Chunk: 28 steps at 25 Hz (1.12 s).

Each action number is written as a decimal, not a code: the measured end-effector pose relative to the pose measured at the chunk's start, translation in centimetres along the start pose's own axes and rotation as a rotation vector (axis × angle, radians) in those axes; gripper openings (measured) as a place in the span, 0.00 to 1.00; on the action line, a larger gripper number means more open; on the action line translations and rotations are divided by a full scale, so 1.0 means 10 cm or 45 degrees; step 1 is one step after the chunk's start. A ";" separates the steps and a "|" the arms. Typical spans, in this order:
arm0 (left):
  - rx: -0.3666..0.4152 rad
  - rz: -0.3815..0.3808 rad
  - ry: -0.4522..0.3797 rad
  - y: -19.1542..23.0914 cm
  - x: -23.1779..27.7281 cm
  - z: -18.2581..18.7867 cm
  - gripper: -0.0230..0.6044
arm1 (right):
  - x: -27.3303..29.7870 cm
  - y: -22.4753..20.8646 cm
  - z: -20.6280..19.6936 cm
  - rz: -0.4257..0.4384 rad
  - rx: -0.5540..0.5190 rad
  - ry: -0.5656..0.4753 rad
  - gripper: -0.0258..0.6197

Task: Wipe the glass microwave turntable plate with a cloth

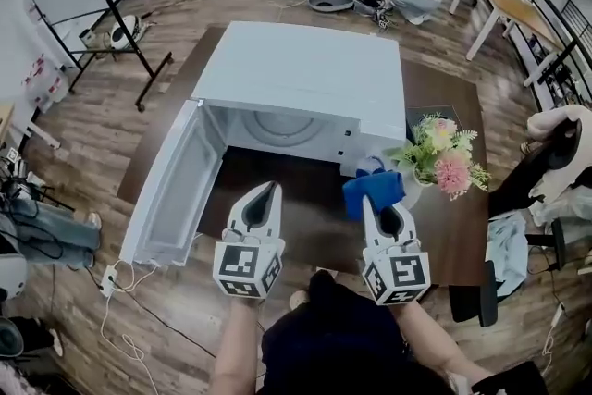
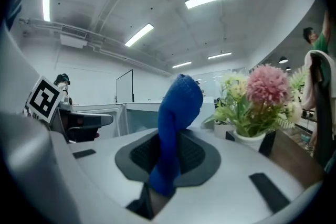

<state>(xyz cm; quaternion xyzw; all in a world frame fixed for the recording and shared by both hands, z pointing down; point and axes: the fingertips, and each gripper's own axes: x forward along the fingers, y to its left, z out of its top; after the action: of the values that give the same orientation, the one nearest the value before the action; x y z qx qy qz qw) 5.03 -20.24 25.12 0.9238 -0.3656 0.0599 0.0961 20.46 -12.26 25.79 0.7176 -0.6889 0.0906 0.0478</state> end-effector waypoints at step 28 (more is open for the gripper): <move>0.010 -0.094 0.080 -0.30 0.26 -0.28 0.05 | -0.10 -0.40 -0.35 -0.113 0.039 0.084 0.12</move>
<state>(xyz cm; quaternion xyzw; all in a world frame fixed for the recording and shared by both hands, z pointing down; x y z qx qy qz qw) 8.85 -19.21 27.92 0.9347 -0.3280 0.0868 0.1059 24.15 -10.44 29.21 0.7446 -0.6531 0.1226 0.0632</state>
